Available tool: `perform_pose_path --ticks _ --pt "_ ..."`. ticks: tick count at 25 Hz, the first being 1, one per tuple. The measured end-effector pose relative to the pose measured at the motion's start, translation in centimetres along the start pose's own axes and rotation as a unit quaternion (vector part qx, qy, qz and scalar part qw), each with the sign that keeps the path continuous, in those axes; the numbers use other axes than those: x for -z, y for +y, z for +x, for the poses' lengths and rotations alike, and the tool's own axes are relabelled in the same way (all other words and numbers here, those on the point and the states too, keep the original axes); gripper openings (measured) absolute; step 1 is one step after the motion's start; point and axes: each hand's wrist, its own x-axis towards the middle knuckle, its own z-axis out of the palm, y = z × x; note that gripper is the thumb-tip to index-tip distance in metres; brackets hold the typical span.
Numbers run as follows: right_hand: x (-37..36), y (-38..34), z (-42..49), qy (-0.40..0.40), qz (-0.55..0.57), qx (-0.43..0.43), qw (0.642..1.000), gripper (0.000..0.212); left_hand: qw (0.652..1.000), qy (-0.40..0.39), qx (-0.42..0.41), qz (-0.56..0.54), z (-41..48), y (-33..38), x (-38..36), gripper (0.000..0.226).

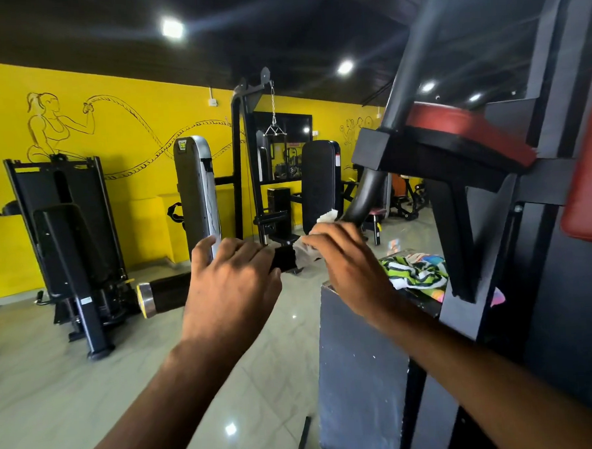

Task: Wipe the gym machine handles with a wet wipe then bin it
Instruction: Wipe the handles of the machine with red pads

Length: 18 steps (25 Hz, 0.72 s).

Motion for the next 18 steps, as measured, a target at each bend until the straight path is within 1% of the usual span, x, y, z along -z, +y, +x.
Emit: perform_pose_path --ticks 2,3,4,6,8,9,10,13,14,17,18 --pt "1.8 2.1 1.3 -0.080 -0.091 0.089 0.989 0.037 1.000 -0.007 -0.002 0.004 0.3 0.2 0.0 0.018" --pt "2.6 2.6 2.0 -0.119 -0.121 0.102 0.980 0.037 1.000 -0.013 -0.001 0.005 0.4 0.3 0.0 0.017" --pt "3.1 2.7 2.6 -0.158 -0.126 0.099 0.974 0.038 1.000 -0.017 0.003 0.004 0.6 0.5 -0.1 0.016" --pt "3.5 2.4 3.9 -0.220 -0.105 0.108 0.964 0.039 1.000 -0.017 0.012 0.005 0.7 0.8 -0.2 0.015" --pt "3.9 2.6 5.6 -0.276 -0.105 0.120 0.948 0.035 1.000 -0.017 0.013 0.000 0.7 0.9 -0.5 0.016" --pt "4.1 2.7 6.7 -0.301 -0.126 0.121 0.937 0.030 1.000 -0.018 0.010 -0.003 0.8 0.9 -0.5 0.017" --pt "4.0 2.6 7.6 -0.340 -0.130 0.103 0.926 0.027 1.000 -0.017 0.007 -0.006 0.8 0.8 -0.6 0.017" --pt "3.4 1.2 10.0 -0.441 -0.021 0.012 0.897 0.033 1.000 -0.019 -0.001 -0.004 1.4 0.8 -0.8 0.015" --pt "3.1 0.9 10.7 -0.464 -0.025 0.002 0.885 0.032 1.000 -0.020 -0.004 -0.007 1.6 0.9 -1.0 0.013" --pt "2.5 0.7 11.9 -0.512 -0.178 0.048 0.839 0.017 1.000 -0.023 -0.008 -0.016 1.9 1.2 -1.3 0.007" --pt "2.6 0.5 12.1 -0.519 -0.193 0.061 0.830 0.015 0.999 -0.027 -0.011 -0.020 1.9 1.1 -1.4 0.005"
